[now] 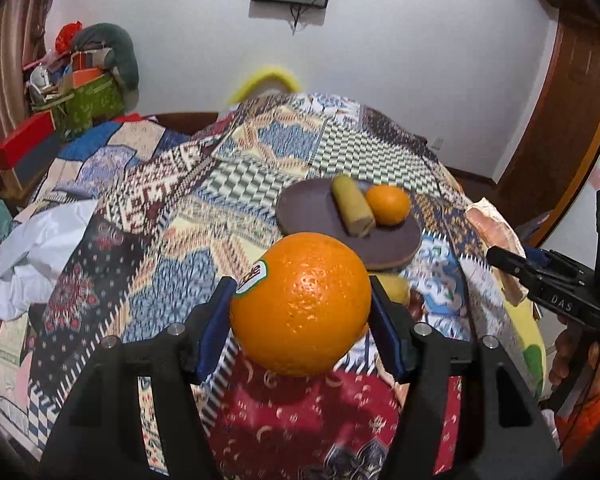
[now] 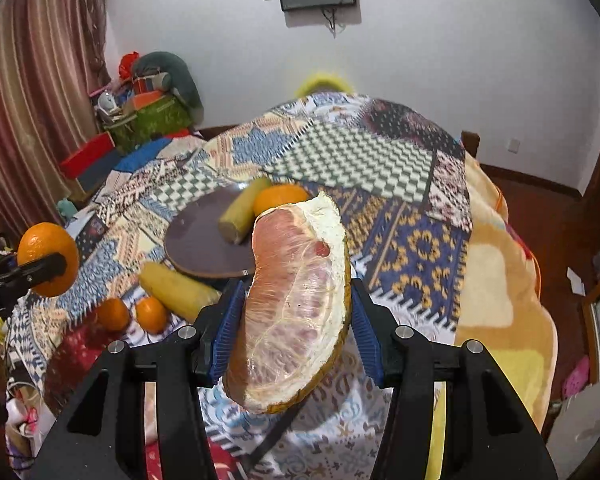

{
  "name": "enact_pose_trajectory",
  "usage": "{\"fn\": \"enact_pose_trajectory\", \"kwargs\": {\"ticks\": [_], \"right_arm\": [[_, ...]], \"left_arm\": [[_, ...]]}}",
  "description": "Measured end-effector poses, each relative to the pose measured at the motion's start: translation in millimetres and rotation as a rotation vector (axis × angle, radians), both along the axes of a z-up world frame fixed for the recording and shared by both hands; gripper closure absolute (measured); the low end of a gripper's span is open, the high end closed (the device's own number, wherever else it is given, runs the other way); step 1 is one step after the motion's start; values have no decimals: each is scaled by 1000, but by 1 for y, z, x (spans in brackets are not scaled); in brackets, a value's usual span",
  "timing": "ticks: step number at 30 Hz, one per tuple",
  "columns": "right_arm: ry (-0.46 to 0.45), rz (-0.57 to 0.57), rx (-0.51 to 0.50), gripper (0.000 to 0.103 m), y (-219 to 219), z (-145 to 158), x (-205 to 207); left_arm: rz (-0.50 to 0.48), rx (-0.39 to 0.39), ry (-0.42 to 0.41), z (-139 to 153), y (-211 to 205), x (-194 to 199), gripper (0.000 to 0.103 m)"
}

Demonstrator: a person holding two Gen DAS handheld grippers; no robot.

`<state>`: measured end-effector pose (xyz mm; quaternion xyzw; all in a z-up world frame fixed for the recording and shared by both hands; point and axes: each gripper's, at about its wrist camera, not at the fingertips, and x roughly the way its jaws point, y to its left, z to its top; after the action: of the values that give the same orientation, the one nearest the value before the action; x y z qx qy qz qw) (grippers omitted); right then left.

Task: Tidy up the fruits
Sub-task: 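Carry the stickered orange and pomelo segment over the dark plate with both grippers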

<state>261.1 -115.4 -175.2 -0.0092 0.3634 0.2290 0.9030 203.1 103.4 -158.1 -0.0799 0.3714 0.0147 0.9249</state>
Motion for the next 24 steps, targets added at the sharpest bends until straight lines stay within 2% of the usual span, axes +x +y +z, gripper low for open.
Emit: {"fn": "enact_pose_trajectory", "kwargs": {"ticks": [12,24], "right_arm": [[-77,38,25,54,22,22,23],[-106,100,31,54,52,22,54]], "left_arm": [[12,13,-80,24,5,37,40],[23,-2,-96,21,10,87,40]]}}
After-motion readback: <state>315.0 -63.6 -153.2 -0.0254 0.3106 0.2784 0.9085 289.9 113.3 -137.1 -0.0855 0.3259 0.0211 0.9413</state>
